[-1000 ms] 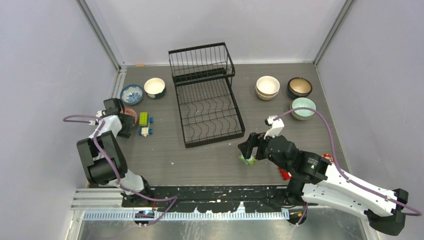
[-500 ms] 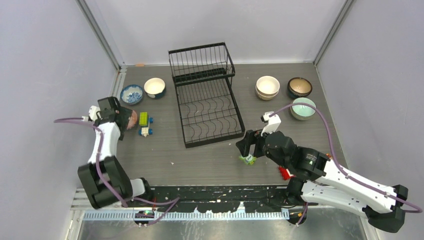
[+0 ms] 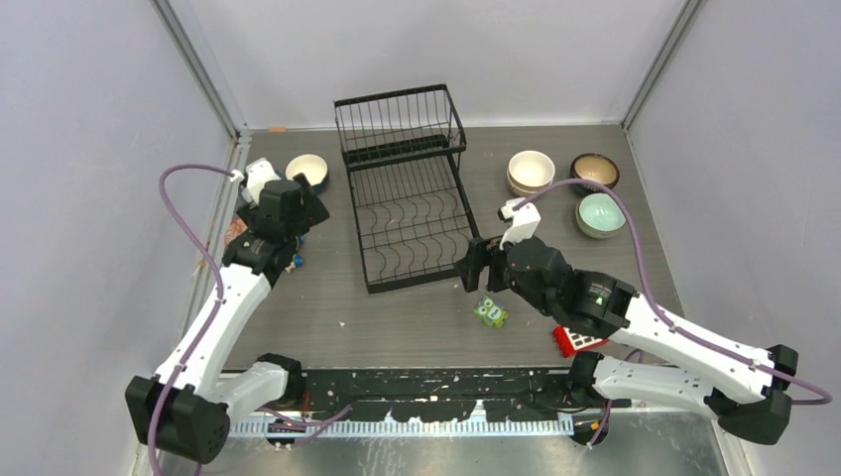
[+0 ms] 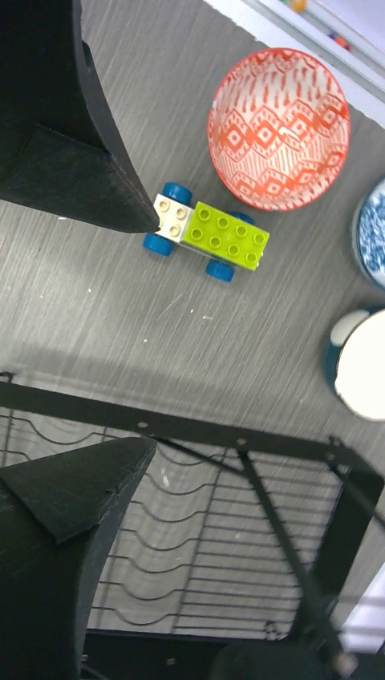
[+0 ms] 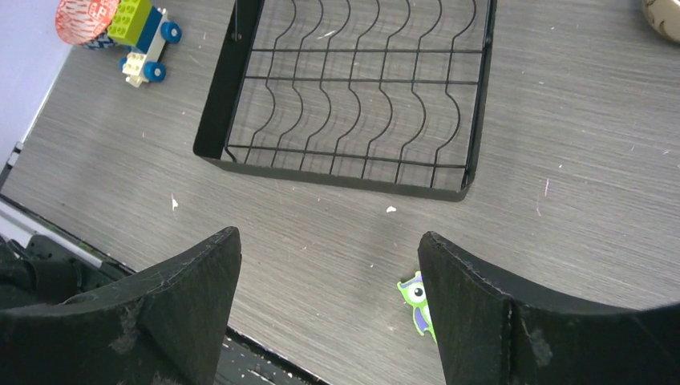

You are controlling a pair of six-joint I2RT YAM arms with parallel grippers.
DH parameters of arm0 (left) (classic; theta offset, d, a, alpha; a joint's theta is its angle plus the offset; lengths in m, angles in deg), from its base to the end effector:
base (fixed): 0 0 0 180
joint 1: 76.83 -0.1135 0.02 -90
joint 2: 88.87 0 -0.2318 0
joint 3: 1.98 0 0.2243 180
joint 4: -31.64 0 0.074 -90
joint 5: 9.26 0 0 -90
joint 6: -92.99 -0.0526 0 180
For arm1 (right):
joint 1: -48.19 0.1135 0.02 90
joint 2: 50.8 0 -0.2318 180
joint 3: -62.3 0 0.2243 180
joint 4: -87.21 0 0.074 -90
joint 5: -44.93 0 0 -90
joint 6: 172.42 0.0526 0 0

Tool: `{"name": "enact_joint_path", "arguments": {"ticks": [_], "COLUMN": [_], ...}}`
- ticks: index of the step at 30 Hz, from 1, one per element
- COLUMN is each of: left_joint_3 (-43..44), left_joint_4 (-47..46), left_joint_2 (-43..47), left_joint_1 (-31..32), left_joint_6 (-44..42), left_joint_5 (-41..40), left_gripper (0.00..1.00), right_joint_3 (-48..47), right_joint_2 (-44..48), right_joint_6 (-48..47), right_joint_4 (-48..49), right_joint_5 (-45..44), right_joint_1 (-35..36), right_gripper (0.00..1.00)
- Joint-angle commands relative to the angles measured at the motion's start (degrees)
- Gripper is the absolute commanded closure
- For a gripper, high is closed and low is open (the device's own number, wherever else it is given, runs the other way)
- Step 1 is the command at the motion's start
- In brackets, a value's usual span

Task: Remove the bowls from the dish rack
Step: Place the bowl at the center of the board, then adjust the bowl at the center of the board.

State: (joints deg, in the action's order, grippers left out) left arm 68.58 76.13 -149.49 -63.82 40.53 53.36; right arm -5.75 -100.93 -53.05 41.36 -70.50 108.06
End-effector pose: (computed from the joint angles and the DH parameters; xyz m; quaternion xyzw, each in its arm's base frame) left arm 0.2263 -0.0275 0.2857 -0.2903 0.8170 -0.0036 0.4982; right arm 0.1160 0.1549 0.3035 -0.1104 0.8363 0.2190 0.4904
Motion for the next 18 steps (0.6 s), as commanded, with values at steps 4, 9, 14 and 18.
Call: {"name": "enact_joint_path", "arguments": {"ticks": [4,9,14,18], "left_joint_3": [-1.73,-3.09,-2.19,-1.65], "left_joint_4": [-0.14,1.67,5.51,7.86], "left_joint_2": [6.2,8.83,10.59,13.06], "left_joint_1": [13.25,21.56,23.12,23.21], "left_joint_6": [-9.57,-9.71,-9.4,-9.89], "left_joint_5": [-5.2,-6.29,-3.11,-0.75], "left_gripper": [0.0,0.0,0.0,0.0], "right_joint_3": [-5.1,-6.44,-6.83,-8.1], "right_joint_2": [-5.45,-9.48,-11.19,-11.56], "right_joint_6": [-0.82,-0.22,-0.95,-1.69], "right_joint_4": [3.52,6.81,9.59,8.62], "right_joint_5": [-4.44,-6.21,-9.17,-11.64], "right_joint_1": [0.14,0.08,0.12,0.06], "right_gripper": [0.16,0.16,0.16,0.16]}}
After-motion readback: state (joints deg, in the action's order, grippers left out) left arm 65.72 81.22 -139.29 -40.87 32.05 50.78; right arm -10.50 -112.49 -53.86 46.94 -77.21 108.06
